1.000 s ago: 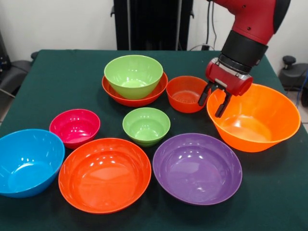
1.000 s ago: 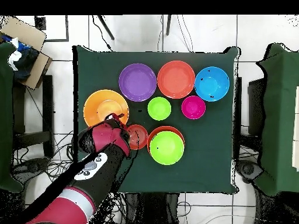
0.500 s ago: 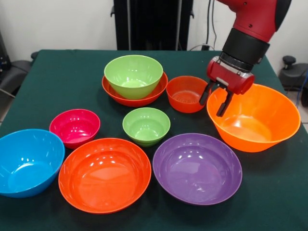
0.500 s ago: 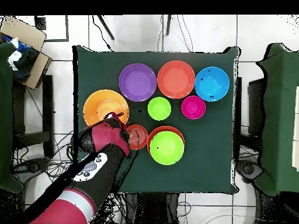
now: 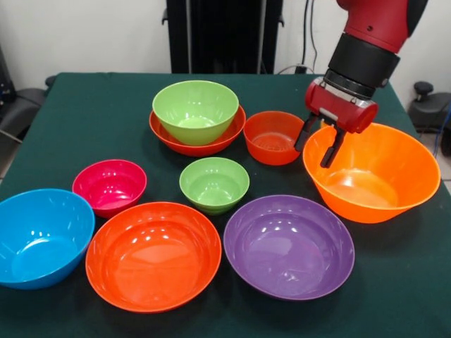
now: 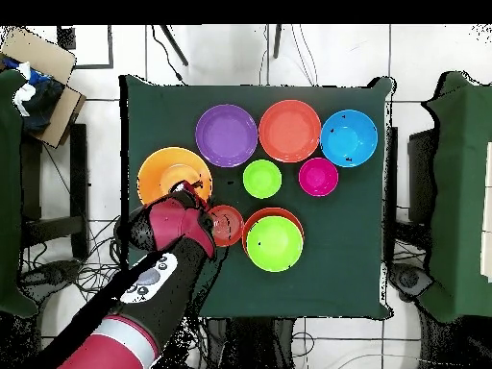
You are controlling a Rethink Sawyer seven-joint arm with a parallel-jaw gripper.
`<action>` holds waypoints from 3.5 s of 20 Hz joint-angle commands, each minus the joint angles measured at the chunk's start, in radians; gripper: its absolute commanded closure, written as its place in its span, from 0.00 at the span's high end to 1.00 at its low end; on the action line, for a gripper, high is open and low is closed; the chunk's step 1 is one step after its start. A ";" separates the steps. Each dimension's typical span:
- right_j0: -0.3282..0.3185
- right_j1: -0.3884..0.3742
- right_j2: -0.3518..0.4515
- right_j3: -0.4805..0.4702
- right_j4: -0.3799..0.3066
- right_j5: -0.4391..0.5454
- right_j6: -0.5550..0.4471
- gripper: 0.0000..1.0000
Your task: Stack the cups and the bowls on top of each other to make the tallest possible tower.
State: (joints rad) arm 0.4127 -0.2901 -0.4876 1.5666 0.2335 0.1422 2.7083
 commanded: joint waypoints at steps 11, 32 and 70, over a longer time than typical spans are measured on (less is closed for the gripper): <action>-0.011 0.025 0.068 0.022 -0.041 0.075 0.029 1.00; -0.008 0.025 0.060 0.018 -0.037 0.096 0.029 0.00; -0.090 -0.253 0.144 0.162 -0.077 0.281 -0.069 0.00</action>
State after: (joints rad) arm 0.3735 -0.4648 -0.4856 1.6478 0.2330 0.2826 2.7083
